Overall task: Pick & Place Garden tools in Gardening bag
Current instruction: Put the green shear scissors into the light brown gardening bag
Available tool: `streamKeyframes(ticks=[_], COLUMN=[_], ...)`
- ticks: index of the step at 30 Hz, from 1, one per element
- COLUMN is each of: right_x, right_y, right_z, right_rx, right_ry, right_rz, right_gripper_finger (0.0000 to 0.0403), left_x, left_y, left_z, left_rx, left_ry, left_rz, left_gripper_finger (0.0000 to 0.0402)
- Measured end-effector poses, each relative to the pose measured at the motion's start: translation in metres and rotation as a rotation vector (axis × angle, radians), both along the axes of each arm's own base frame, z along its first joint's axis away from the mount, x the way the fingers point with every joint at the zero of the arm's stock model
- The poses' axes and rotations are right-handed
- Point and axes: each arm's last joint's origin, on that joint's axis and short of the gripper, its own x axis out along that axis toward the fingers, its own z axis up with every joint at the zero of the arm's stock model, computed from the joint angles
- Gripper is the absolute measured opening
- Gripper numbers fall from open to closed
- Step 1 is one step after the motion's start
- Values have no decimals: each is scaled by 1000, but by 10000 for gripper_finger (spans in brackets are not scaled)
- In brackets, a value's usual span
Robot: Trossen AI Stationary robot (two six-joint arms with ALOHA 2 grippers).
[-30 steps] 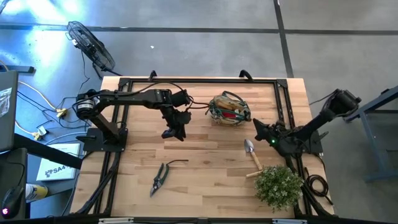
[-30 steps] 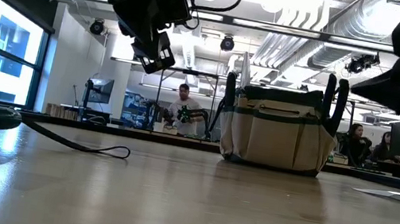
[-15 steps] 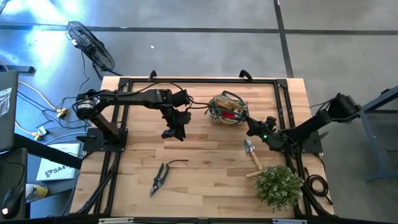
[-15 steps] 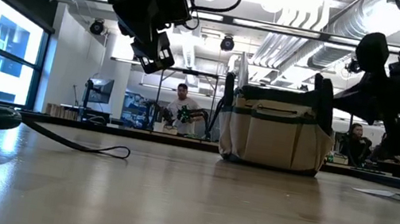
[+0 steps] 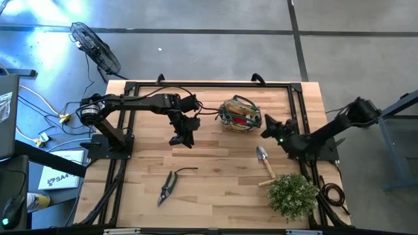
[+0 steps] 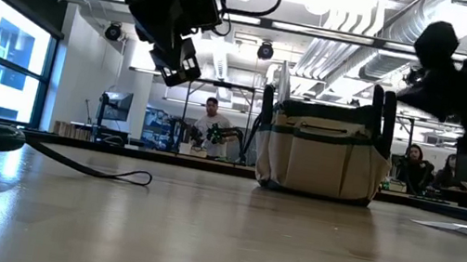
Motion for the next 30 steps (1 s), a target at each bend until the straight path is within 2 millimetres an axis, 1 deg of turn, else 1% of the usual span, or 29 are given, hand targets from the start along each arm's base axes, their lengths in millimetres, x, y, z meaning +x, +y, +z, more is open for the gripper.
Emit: streamKeyframes(ticks=[2, 4, 6, 8, 12, 15, 19, 23, 25, 27, 30], right_x=[-4, -7, -8, -9, -10, -12, -19, -29, -33, -35, -32], right_y=[3, 6, 10, 15, 27, 40, 57, 74, 84, 94, 106], right_z=[14, 29, 42, 53, 68, 71, 71, 72, 76, 81, 90], right_rx=[-44, -103, -170, -234, -324, -319, -265, -193, -165, -176, -203], right_ry=[47, 128, 174, 185, 202, 263, 343, 240, 199, 205, 227], right_rz=[-38, -34, 13, 74, 180, 205, 219, 331, 388, 427, 453], right_gripper_finger=[3, 3, 3, 3, 17, 46, 105, 173, 198, 211, 215], left_x=[0, 0, 0, 0, -2, -3, -4, -4, -4, -4, -4], left_y=[0, 0, 0, 0, -1, -1, -1, -1, -1, -1, -1], left_z=[0, 0, 0, 0, -1, -1, -2, -2, -2, -2, -2], left_rx=[-1, -1, -1, 0, -5, -14, -21, -18, -17, -10, 2], left_ry=[1, 3, 3, 7, 25, 48, 62, 63, 61, 51, 37], left_rz=[0, 0, 0, 1, 2, 8, 16, 16, 15, 3, -14], left_gripper_finger=[113, 113, 113, 113, 113, 113, 113, 113, 113, 113, 113])
